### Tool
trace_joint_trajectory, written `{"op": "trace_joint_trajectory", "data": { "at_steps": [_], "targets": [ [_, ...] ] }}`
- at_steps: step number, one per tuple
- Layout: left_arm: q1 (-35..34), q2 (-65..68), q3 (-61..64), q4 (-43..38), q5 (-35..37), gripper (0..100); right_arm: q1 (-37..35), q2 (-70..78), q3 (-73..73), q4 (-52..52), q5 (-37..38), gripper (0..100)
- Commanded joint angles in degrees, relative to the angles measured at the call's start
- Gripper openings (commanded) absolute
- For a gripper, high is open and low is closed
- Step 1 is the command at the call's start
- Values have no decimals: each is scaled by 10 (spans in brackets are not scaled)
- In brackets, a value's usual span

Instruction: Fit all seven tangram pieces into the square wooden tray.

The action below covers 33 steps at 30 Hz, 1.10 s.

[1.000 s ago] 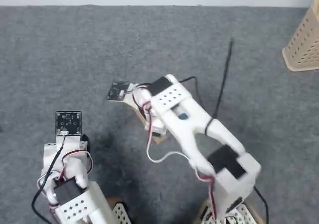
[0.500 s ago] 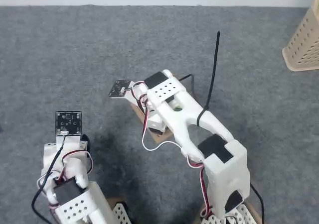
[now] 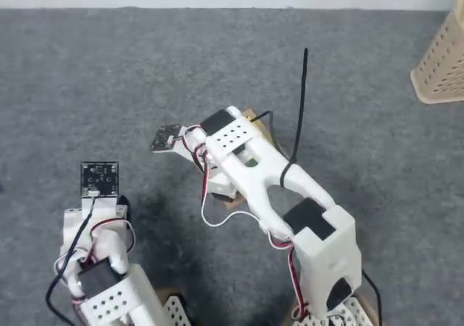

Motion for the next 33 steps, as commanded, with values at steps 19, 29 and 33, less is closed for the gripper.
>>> {"op": "trace_joint_trajectory", "data": {
  "at_steps": [19,29,33],
  "targets": [
    [4,-6,-3,0,-5,220,80,-84,-55,15,-68,6],
    [4,-6,-3,2,-5,220,163,-312,172,-57,-126,6],
    [4,-6,-3,2,-4,220,168,-434,353,-113,-134,6]
  ]
}}
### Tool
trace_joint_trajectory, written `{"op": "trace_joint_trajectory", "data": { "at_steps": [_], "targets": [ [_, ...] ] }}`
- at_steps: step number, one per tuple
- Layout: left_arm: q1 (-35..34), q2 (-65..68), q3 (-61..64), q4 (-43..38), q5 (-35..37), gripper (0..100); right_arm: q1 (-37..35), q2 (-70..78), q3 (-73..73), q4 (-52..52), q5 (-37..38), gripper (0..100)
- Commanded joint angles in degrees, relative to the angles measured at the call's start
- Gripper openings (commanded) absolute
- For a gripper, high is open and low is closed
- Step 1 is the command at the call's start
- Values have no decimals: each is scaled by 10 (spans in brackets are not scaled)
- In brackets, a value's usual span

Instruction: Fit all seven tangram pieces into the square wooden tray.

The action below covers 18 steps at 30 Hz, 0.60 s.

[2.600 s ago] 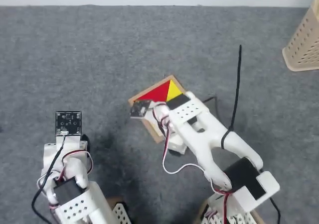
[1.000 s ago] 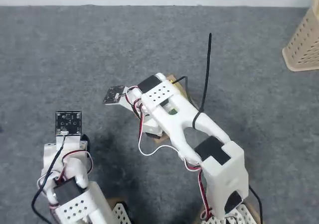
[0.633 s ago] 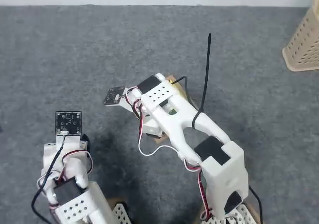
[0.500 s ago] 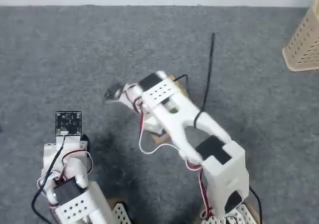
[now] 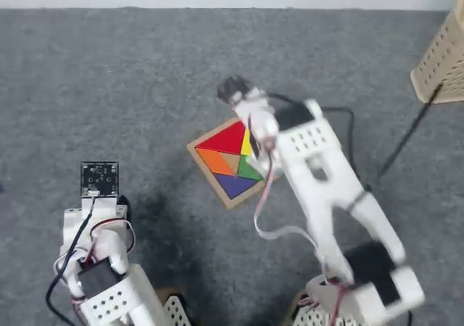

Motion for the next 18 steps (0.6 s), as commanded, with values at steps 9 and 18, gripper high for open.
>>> {"op": "trace_joint_trajectory", "data": {
  "at_steps": [9,18],
  "targets": [
    [4,-6,-3,2,-4,220,122,-364,374,-65,10,6],
    [4,-5,-3,28,-4,220,261,-547,535,-80,71,6]
  ]
}}
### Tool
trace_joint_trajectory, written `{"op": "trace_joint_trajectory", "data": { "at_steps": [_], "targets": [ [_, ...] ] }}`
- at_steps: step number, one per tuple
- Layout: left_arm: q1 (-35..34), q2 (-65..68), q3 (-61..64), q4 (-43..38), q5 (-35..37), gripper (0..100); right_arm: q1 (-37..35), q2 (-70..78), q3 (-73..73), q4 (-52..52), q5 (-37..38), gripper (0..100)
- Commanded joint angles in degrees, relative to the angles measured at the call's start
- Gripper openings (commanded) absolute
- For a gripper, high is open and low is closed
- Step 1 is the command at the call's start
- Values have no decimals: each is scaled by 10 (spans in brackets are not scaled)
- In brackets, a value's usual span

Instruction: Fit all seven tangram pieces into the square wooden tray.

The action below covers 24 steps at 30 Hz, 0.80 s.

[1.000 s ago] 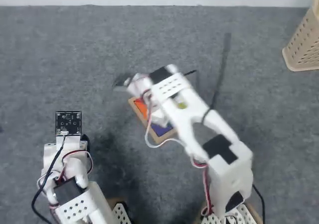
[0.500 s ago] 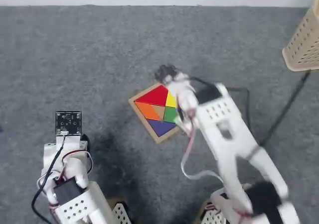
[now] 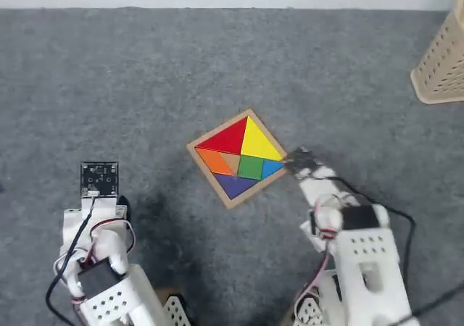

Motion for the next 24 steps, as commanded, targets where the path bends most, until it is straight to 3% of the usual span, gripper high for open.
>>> {"op": "trace_joint_trajectory", "data": {
  "at_steps": [1,8,17,20,24],
  "targets": [
    [4,-5,-3,43,-4,220,74,-80,24,-14,12,6],
    [2,-6,-3,75,-4,220,156,-218,114,-17,14,6],
    [2,-6,-3,75,-4,220,152,-409,246,-12,10,6],
    [2,-6,-3,75,-4,220,153,-466,243,41,13,6],
    [5,-8,-3,75,-4,220,152,-464,243,58,13,6]
  ]
}}
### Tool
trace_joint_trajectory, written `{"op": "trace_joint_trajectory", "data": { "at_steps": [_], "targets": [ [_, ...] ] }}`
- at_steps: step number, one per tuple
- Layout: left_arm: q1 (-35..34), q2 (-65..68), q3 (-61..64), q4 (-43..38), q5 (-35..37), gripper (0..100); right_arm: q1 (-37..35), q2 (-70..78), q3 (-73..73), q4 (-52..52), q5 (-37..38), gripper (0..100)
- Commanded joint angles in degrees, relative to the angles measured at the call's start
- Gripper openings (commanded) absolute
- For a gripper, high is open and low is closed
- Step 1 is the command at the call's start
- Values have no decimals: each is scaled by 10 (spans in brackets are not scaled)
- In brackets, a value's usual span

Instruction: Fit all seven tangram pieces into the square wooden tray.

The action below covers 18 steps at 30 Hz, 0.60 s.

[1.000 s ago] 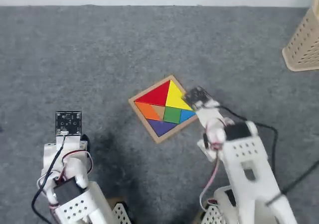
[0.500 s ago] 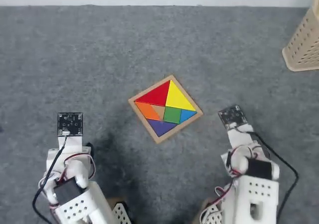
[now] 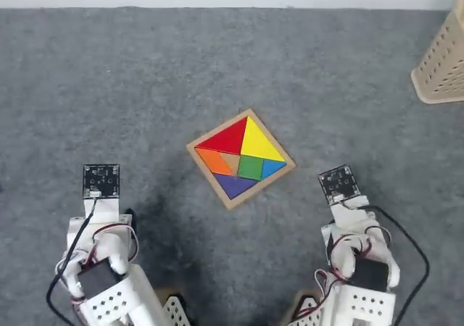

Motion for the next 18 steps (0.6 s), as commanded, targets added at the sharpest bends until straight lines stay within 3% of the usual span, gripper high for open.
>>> {"op": "trace_joint_trajectory", "data": {
  "at_steps": [1,7,10,18],
  "targets": [
    [15,-9,-3,1,-4,220,8,-2,10,10,5,6],
    [215,-9,-3,1,-4,220,8,5,11,8,5,6],
    [281,-9,-3,1,-4,220,8,5,11,8,5,6],
    [296,-7,-3,1,-4,220,-69,-15,11,9,5,6]
  ]
}}
